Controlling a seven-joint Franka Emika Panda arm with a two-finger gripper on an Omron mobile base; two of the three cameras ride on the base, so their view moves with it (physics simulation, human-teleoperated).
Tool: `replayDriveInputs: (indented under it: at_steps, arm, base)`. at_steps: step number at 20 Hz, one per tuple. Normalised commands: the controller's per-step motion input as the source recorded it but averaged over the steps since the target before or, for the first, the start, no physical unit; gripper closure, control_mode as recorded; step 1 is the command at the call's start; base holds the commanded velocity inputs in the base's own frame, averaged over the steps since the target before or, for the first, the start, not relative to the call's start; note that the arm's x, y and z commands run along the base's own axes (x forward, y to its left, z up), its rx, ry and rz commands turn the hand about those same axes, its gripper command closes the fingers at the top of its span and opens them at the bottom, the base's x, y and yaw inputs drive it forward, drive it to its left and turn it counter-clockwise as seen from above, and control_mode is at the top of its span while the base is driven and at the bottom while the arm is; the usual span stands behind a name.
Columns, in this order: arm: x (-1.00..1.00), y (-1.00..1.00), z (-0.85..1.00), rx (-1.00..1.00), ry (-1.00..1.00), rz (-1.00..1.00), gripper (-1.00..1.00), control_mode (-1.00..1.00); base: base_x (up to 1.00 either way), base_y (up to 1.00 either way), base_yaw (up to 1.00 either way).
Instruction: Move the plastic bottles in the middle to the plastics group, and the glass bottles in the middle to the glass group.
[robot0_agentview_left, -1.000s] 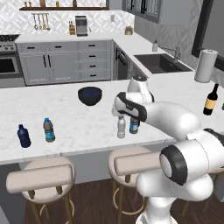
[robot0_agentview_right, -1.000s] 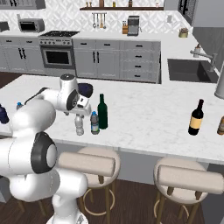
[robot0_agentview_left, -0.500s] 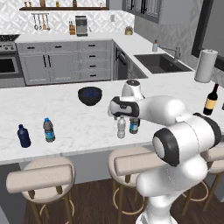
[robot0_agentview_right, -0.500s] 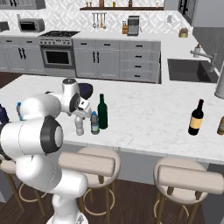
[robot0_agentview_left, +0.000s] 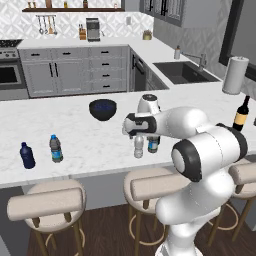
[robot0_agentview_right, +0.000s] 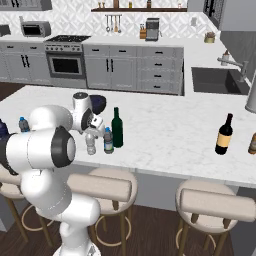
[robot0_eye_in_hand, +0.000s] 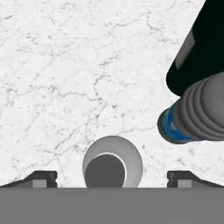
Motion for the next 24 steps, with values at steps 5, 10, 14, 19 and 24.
replayDriveInputs:
  at_steps: [5, 10, 14, 19, 24]
  arm:
    - [0.11, 0.00, -0.25, 0.00, 0.00, 0.00, -1.00, -1.00]
    - [0.04, 0.00, -0.20, 0.00, 0.00, 0.00, -1.00, -1.00]
    - [-0.04, 0.00, -0.35, -0.07, -0.05, 0.00, 1.00, -1.00]
    - [-0.27, -0.03, -0.26, -0.01, -0.02, 0.00, 1.00, -1.00]
    - [-0.49, 0.01, 0.21, 0.00, -0.24, 0.01, 1.00, -1.00]
  base:
    - [0.00, 0.00, 0.00]
    - [0.00, 0.00, 0.00]
    - [0.00, 0.00, 0.00]
    - [0.00, 0.00, 0.00]
    - [0.00, 0.00, 0.00]
